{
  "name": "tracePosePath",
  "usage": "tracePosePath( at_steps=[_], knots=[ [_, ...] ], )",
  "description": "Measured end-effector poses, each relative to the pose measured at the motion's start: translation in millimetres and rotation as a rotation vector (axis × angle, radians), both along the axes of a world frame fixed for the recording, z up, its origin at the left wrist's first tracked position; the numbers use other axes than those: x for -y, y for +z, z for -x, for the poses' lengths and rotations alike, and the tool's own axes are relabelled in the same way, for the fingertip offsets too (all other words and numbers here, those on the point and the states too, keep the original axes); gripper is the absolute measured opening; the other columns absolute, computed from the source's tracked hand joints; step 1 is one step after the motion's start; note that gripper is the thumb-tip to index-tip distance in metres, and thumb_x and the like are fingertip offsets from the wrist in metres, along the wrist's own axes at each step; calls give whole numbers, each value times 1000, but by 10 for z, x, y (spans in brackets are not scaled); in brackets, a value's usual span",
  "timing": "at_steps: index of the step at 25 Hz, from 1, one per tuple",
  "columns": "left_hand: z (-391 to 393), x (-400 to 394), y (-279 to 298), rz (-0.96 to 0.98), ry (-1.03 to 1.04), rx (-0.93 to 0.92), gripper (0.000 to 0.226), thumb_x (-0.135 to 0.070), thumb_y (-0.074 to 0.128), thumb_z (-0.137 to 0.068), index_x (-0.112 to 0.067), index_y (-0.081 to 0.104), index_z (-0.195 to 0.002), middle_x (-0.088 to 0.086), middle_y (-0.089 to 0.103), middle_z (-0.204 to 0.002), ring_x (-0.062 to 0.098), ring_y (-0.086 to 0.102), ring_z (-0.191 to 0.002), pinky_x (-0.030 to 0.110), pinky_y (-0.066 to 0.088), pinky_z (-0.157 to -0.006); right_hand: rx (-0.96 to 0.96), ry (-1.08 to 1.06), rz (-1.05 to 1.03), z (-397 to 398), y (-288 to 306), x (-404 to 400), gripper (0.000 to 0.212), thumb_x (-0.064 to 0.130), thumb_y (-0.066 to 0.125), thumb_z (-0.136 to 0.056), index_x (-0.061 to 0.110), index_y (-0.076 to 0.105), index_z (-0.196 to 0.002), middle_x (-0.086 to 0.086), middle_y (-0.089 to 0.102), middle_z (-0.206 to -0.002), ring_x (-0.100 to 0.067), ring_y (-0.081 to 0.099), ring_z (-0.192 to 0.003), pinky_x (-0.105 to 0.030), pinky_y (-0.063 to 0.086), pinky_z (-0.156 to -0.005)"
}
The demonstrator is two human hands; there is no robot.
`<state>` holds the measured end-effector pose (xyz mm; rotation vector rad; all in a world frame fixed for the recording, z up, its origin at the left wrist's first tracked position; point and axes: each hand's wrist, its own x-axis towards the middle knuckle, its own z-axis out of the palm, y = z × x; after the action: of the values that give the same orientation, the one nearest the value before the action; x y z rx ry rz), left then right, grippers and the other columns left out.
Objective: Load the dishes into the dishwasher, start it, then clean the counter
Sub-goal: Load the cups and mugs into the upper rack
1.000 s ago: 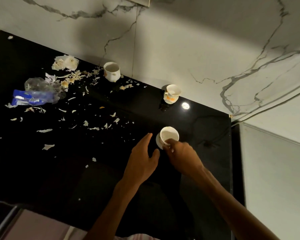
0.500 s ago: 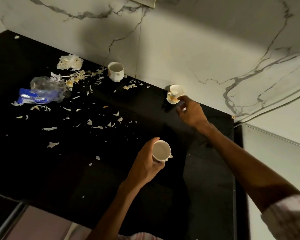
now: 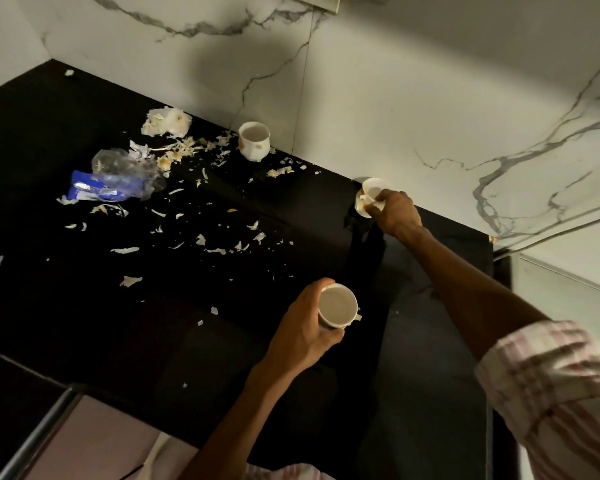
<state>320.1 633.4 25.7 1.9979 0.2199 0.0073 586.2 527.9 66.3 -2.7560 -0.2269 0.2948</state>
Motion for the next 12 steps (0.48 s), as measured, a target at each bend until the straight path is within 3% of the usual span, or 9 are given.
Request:
tracePosePath(
  at_steps=[4,9,12],
  knots=[
    [86,8,22,-15,24,3,79,-22,82,-73,-25,39,-139,-9,48,-134,3,45,-123,27,46,-101,0,-36,-70,488,-65,277,41,37,66,-90,11,61,-122,-15,53,-130,-31,58,-110,-46,51,-94],
    [222,93,28,5,106,1,73,-22,85,-69,-28,46,-131,-16,50,-127,1,47,-119,19,43,-98,44,-117,-265,1366,-235,584,42,40,69,-87,7,61,-111,-15,59,-124,-30,61,-106,-24,42,-77],
    [275,149,49,34,139,2,72,-20,86,-67,-29,47,-127,-18,51,-122,-1,48,-115,8,41,-89,54,-159,-386,1838,-288,737,38,40,74,-82,11,63,-103,-7,64,-113,-23,64,-99,-21,43,-72]
  ],
)
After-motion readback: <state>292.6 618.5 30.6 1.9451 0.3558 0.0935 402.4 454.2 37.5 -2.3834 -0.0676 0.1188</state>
